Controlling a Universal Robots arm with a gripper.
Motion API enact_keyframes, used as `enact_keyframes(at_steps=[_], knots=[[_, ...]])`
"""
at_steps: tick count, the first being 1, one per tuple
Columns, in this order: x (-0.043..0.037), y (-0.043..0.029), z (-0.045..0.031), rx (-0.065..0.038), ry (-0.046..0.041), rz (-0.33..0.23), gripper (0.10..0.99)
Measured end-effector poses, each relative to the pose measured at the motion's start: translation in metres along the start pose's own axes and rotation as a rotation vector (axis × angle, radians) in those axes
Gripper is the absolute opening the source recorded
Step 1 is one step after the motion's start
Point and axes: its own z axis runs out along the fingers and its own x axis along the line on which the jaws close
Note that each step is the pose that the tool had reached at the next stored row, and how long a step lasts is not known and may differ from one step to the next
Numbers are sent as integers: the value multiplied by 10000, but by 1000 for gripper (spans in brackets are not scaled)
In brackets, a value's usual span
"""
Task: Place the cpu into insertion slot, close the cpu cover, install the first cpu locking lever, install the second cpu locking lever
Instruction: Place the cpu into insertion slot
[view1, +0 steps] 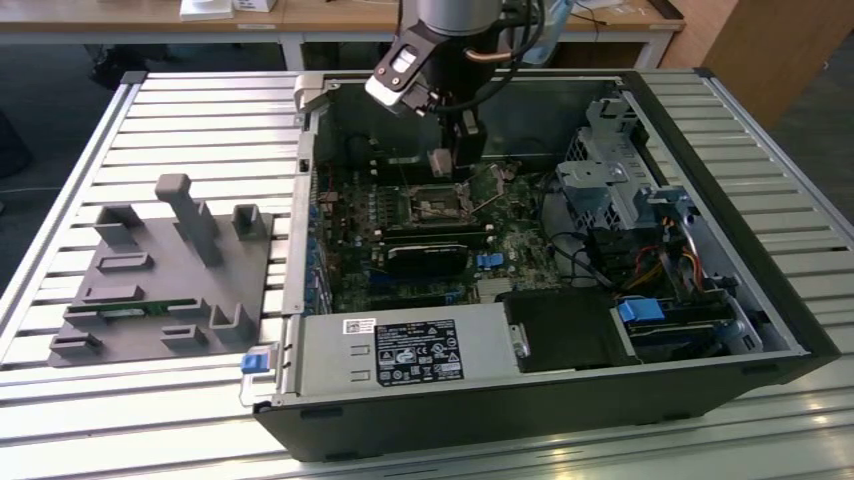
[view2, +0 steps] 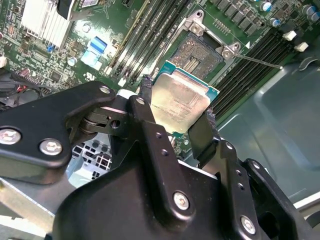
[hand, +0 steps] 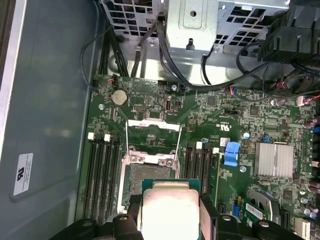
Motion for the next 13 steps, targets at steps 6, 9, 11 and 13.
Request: enact_keyframes(at_steps=[6, 9, 11, 13], knots=[[0, -1, 12, 0, -39, -3, 541], [0, -2, 21, 0, -43, -4, 541], [0, -2, 27, 1, -45, -4, 541], [0, -3, 35, 1, -43, -3, 541]])
